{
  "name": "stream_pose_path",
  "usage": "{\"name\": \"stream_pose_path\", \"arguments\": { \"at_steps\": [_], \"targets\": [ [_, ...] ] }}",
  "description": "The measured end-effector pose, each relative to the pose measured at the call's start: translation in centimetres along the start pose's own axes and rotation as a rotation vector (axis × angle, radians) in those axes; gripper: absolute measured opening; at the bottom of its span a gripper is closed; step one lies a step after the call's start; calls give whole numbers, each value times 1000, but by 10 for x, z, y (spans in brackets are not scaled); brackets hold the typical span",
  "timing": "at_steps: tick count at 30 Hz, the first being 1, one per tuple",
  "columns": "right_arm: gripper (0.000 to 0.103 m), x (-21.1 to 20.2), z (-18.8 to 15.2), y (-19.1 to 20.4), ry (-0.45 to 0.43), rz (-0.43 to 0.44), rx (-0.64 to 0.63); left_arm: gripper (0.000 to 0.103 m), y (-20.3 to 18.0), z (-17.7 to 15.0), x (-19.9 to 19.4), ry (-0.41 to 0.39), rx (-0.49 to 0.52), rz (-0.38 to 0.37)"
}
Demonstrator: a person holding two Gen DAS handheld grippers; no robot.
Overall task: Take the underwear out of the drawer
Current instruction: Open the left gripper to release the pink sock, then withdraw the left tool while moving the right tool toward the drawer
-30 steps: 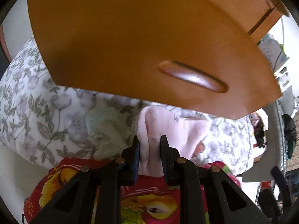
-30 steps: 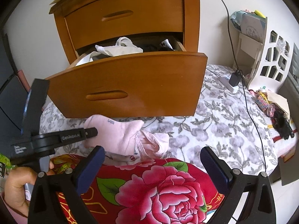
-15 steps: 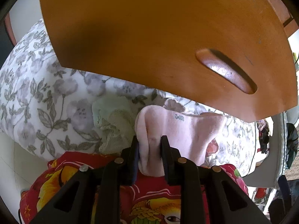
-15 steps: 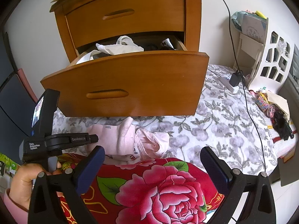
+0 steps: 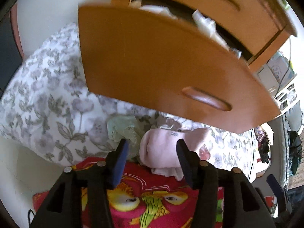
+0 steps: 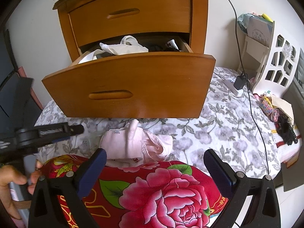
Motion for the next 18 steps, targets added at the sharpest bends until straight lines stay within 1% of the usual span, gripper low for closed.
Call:
{"name": "stream_pose_path", "arguments": {
  "at_steps": [1,3,4,5,9,11,15,17,18],
  "targets": [
    [103,0,0,0,0,1,0,56,-2,4,-7,-20,11,-1],
    [103,0,0,0,1,1,2,63,-6,10,-20,-50,27,7],
    [103,-1,0,0,1,1,3,70,-7,13,-27,-69,35,15],
    [103,-1,0,0,0,1,3,73,-8,15,-31,-80,46,18],
    [103,-1,0,0,1,0,1,75,-10,18,-42,-101,97,39],
    [103,-1,0,0,1,0,-1,80,-9,19,-45,-116,113,52],
    [103,-1,-1,2,1,1,-11,84,-13,21,-53,-164,169,67],
    [103,-1,-2,3,2,0,-16,95,-13,22,-56,-192,190,80],
    [103,-1,-2,4,2,0,-18,96,-14,23,-58,-206,197,84]
  ]
}}
Point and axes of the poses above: each gripper's, at about its wrist camera, not at the fingertips, and x roughly the way its jaws point, y to its left, z to its top, the point moved 6 cm from there along x, roughly the way its jaws point, and after that the axes turned 11 degrees about -y, right-handed, at the moved point
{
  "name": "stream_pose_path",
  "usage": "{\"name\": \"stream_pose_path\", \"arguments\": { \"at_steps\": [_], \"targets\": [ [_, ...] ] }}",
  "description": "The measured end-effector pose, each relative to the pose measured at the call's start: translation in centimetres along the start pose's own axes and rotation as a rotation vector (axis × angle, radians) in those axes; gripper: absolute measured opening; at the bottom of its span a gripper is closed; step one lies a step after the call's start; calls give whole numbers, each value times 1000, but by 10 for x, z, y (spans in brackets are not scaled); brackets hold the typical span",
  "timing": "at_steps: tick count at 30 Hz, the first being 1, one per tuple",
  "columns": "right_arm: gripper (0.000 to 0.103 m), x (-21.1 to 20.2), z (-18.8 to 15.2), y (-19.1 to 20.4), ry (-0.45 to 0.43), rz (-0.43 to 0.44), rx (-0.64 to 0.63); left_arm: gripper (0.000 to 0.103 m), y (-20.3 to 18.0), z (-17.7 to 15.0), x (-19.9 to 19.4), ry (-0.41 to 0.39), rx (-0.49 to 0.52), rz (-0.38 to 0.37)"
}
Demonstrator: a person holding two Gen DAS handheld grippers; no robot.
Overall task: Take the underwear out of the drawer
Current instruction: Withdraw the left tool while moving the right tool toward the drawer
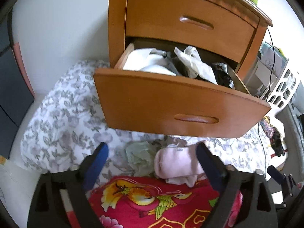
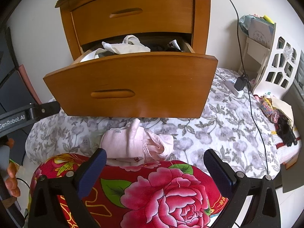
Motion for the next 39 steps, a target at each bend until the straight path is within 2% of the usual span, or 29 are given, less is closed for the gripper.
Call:
{"name": "stream_pose_path", "arguments": {
  "at_steps": [9,27,32,39],
  "targets": [
    [103,4,-3,5,14,2,-21,100,8,8,-7,-86,6,49],
    [103,17,-1,10,11,16,-35,100,17,15,-4,-232,-4,40],
    [103,21,2,10,3,21,-33,100,19,15,-2,-250,-25,15],
    [103,27,6,16,21,52,-42,100,21,14,2,-227,-47,-21]
  ]
}}
Point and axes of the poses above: each gripper's, at about its wrist camera, not at the fingertips, and x roughly the way its jaws point, y to its left, z to its top, the point moved 6 cm from there along x, roughly the way its jaws point, and after that the axes turned 11 degrees about -y, right-handed, at the moved point
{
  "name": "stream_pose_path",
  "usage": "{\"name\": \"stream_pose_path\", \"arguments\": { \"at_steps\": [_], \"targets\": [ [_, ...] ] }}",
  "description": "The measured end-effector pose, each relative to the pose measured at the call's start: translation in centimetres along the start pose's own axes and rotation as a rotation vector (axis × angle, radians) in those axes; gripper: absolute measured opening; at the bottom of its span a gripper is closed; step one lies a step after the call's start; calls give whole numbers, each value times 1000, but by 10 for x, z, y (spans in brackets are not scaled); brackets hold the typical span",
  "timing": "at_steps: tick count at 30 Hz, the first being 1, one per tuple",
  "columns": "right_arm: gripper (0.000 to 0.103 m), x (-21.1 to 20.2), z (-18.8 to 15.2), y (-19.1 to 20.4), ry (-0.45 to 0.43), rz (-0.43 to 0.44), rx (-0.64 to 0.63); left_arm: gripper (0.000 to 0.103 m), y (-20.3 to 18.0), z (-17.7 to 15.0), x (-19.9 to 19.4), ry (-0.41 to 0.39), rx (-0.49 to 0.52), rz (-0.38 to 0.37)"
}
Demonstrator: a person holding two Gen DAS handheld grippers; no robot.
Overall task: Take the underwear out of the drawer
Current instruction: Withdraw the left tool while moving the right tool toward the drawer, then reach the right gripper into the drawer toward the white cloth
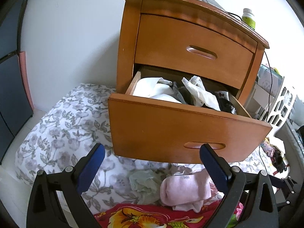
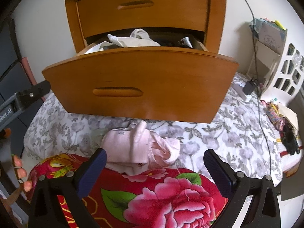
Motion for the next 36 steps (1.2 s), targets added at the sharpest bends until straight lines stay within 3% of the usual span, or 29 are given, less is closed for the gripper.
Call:
{"name": "stream_pose_path", "arguments": {
  "at_steps": [8,19,25,36],
  "targets": [
    [103,-5,29,0,-26,20,-19,100,-8,26,-15,22,72,19],
    [103,-24,109,0,-116,70,-108,100,-14,83,-29,25,83,16],
    [103,-27,150,-1,-153,106,-115,100,-31,115,-18,5,126,13],
    [103,-25,212,-13,-172,88,-145,100,-31,110,9,2,93,14]
  ]
}}
Point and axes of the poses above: each gripper's, at about its wrist camera, not at the fingertips, and x roughly the way its jaws point, y to its left, z to its top, the point moved 6 cm from there along x, roughly the way its jaws point, and after that the axes turned 11 degrees about -y, right-handed, at the moved point
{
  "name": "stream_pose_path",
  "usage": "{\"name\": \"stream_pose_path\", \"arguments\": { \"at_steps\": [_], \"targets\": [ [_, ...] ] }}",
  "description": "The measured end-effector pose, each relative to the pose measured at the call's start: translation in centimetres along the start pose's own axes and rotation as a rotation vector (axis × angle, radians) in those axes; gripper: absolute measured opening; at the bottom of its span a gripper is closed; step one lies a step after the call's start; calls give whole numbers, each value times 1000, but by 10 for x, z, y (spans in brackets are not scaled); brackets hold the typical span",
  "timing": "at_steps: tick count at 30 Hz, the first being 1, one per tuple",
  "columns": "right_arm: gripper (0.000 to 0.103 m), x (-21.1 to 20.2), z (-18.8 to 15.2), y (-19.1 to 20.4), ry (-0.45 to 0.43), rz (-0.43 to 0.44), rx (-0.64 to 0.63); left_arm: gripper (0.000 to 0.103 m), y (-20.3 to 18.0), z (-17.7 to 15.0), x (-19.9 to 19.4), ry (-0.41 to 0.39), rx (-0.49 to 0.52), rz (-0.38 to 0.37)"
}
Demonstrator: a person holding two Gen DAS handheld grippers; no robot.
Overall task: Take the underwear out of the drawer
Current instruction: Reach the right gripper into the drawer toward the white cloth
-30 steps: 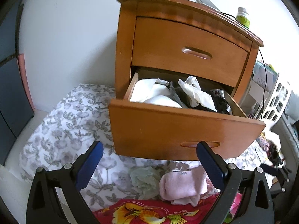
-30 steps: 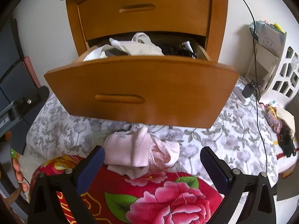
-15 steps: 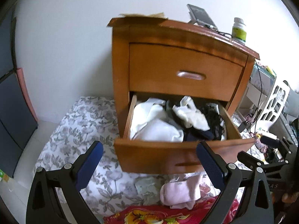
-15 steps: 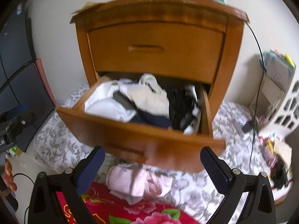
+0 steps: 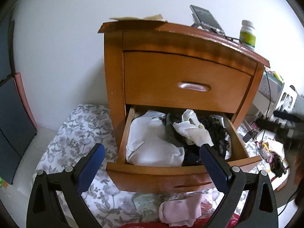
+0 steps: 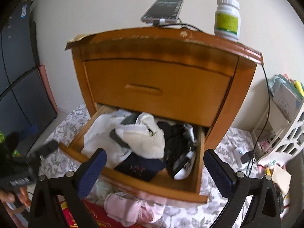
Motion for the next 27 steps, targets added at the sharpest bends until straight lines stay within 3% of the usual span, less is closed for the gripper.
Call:
{"name": "stream_pose_path", "arguments": {
  "at_steps": [5,9,16,27],
  "targets": [
    [103,16,19,-7,37,-8,-15,100,6,-16,15,32,-14,5],
    [103,40,21,-13,104,-13,31,100,9,-32,23,49,-46,-32],
    [103,89,-3,-3,259,-13,78,100,19,-52,30,72,-123,-71],
    [103,147,-39,39,412,10,-5,100,22,-63,41,101,-139,-100]
  ]
}}
Point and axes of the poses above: each gripper's, at about its wrist camera, not at the fingertips, and x roughly the way its jaws point, y to its left, z to its top, the point moved 6 cm from there along x, roughly the way its jaws point, and after that the axes turned 11 degrees about -y, right-handed, at the moved point
